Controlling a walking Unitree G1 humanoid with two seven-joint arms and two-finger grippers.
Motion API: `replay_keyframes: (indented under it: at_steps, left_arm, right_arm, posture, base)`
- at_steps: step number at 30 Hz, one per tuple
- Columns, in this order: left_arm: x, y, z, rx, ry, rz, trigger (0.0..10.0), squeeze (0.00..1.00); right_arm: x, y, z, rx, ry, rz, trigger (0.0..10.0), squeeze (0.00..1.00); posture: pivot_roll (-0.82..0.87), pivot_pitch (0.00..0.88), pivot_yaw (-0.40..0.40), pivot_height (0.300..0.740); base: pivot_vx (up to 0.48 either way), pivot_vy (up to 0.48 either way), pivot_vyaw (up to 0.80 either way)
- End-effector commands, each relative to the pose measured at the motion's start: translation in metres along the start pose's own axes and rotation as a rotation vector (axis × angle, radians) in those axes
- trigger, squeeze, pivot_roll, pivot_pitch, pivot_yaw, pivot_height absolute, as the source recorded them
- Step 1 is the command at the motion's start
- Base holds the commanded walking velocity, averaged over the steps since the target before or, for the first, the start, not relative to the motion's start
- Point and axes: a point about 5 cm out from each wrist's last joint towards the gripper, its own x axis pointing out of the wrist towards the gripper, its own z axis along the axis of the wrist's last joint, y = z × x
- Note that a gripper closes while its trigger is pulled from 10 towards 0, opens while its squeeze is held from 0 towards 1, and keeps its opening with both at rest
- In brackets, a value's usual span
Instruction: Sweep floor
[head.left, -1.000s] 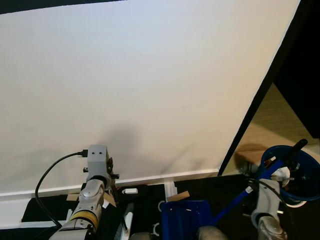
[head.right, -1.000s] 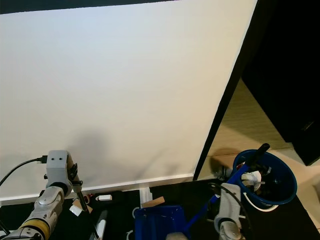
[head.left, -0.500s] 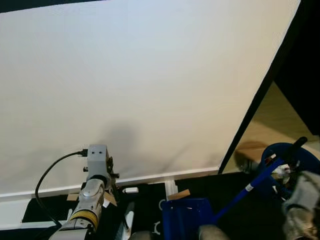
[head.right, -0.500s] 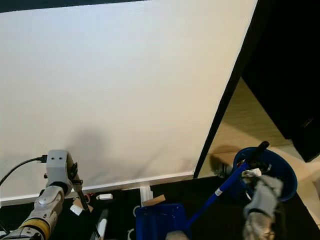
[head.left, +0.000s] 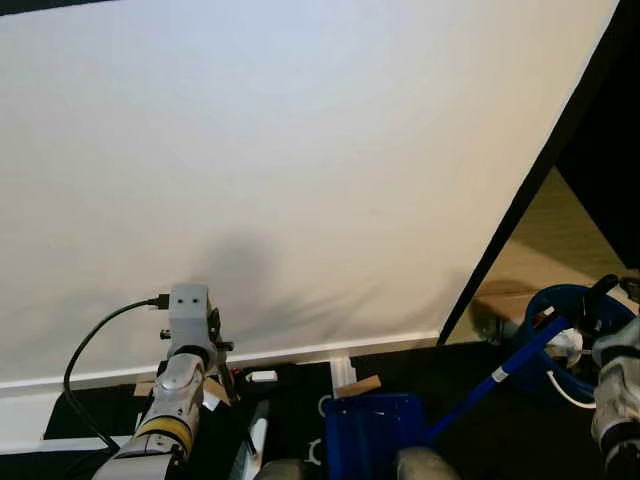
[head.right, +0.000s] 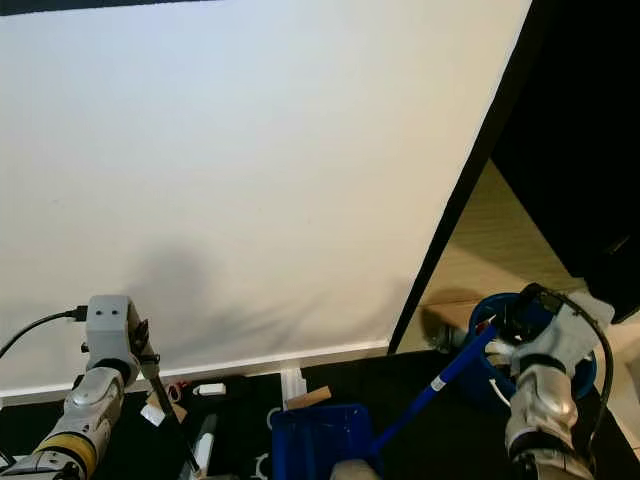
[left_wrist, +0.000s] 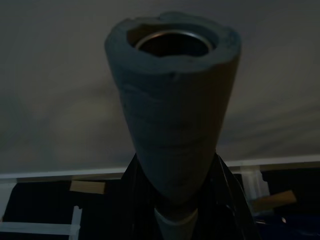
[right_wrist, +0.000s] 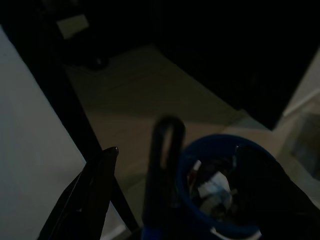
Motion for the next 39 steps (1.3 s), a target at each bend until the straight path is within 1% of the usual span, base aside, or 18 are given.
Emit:
replay_keyframes:
  at_steps: [1, 7, 8, 9, 10, 11, 15, 17, 18, 21, 22, 23, 25, 28, 29, 33, 36, 39]
  left_arm:
    - [-0.027, 0.014, -0.061, 0.043, 0.269, 0.034, 10.0, 0.00]
    - [-0.029, 0.020, -0.059, 0.018, 0.240, 0.018, 10.0, 0.00]
    - [-0.029, 0.021, -0.059, 0.019, 0.238, 0.016, 10.0, 0.00]
    - [-0.029, 0.021, -0.059, 0.019, 0.238, 0.016, 10.0, 0.00]
    - [-0.028, 0.022, -0.058, 0.021, 0.234, 0.013, 10.0, 0.00]
    - [-0.028, 0.025, -0.056, 0.028, 0.224, 0.010, 10.0, 0.00]
    - [-0.028, 0.029, -0.053, 0.036, 0.206, 0.008, 10.0, 0.00]
    - [-0.027, 0.038, -0.046, 0.045, 0.174, 0.018, 10.0, 0.00]
    - [-0.027, 0.038, -0.046, 0.045, 0.174, 0.018, 10.0, 0.00]
    - [-0.026, 0.052, -0.035, 0.050, 0.124, 0.042, 10.0, 0.00]
    - [-0.025, 0.062, -0.027, 0.045, 0.091, 0.064, 10.0, 0.00]
    - [-0.025, 0.067, -0.023, 0.043, 0.075, 0.076, 10.0, 0.00]
    - [-0.026, 0.071, -0.020, 0.041, 0.063, 0.085, 10.0, 0.00]
    - [-0.028, 0.083, -0.012, 0.044, 0.032, 0.124, 10.0, 0.00]
    - [-0.031, 0.092, -0.008, 0.047, 0.012, 0.149, 10.0, 0.00]
    - [-0.033, 0.098, -0.005, 0.044, -0.005, 0.173, 10.0, 0.00]
    - [-0.041, 0.115, 0.001, 0.031, -0.029, 0.226, 10.0, 0.00]
    - [-0.047, 0.123, 0.002, 0.027, -0.036, 0.249, 10.0, 0.00]
  right_arm:
    - [0.001, -0.002, -0.001, 0.019, 0.017, -0.013, 10.0, 1.00]
    - [0.004, -0.005, 0.001, 0.029, 0.038, -0.038, 10.0, 1.00]
    - [0.004, -0.006, 0.001, 0.035, 0.048, -0.042, 10.0, 0.94]
    - [0.004, -0.006, 0.001, 0.035, 0.048, -0.042, 10.0, 0.94]
    - [0.004, -0.007, 0.000, 0.036, 0.063, -0.052, 10.0, 0.62]
    - [0.004, -0.009, -0.002, 0.043, 0.080, -0.063, 10.0, 0.00]
    - [0.004, -0.010, -0.004, 0.045, 0.099, -0.079, 10.0, 0.00]
    - [0.003, -0.013, -0.004, 0.048, 0.103, -0.096, 10.0, 0.00]
    - [0.003, -0.013, -0.004, 0.048, 0.103, -0.096, 10.0, 0.00]
    - [0.003, -0.017, -0.003, 0.052, 0.104, -0.109, 10.0, 0.00]
    - [0.003, -0.019, -0.002, 0.058, 0.100, -0.119, 10.0, 0.00]
    - [0.003, -0.020, -0.001, 0.061, 0.095, -0.124, 10.0, 0.00]
    - [0.004, -0.021, 0.000, 0.065, 0.089, -0.129, 10.0, 0.00]
    - [0.006, -0.023, 0.004, 0.077, 0.077, -0.138, 10.0, 0.00]
    - [0.007, -0.023, 0.007, 0.076, 0.072, -0.135, 10.0, 0.00]
    - [0.009, -0.023, 0.010, 0.076, 0.064, -0.132, 10.0, 0.00]
    - [0.013, -0.021, 0.018, 0.070, 0.035, -0.131, 10.0, 0.00]
    - [0.015, -0.019, 0.021, 0.072, 0.018, -0.132, 10.0, 0.00]
  posture:
    - [0.11, 0.068, -0.009, 0.740]
    - [0.14, 0.085, 0.001, 0.740]
    - [0.14, 0.086, 0.002, 0.740]
    - [0.14, 0.086, 0.002, 0.740]
    - [0.15, 0.091, 0.006, 0.740]
    - [0.17, 0.098, 0.013, 0.740]
    - [0.18, 0.108, 0.021, 0.740]
    - [0.21, 0.119, 0.028, 0.740]
    - [0.21, 0.119, 0.028, 0.740]
    - [0.23, 0.136, 0.034, 0.740]
    - [0.26, 0.155, 0.048, 0.740]
    - [0.27, 0.164, 0.054, 0.740]
    - [0.27, 0.168, 0.056, 0.740]
    - [0.31, 0.187, 0.072, 0.740]
    - [0.32, 0.194, 0.076, 0.740]
    - [0.34, 0.204, 0.086, 0.740]
    - [0.37, 0.217, 0.101, 0.740]
    - [0.39, 0.225, 0.109, 0.740]
  base:
    - [0.000, 0.000, 0.00]
    - [0.000, 0.000, 0.00]
    - [0.000, 0.000, 0.00]
    - [0.000, 0.000, 0.00]
    - [0.000, 0.000, 0.00]
    - [0.000, 0.000, 0.00]
    - [0.000, 0.000, 0.00]
    - [0.000, 0.000, 0.00]
    - [0.000, 0.000, 0.00]
    - [0.000, 0.000, 0.00]
    - [0.000, 0.000, 0.00]
    - [0.000, 0.000, 0.00]
    - [0.000, 0.000, 0.00]
    - [0.000, 0.000, 0.00]
    - [0.000, 0.000, 0.00]
    - [0.000, 0.000, 0.00]
    - [0.000, 0.000, 0.00]
    - [0.000, 0.000, 0.00]
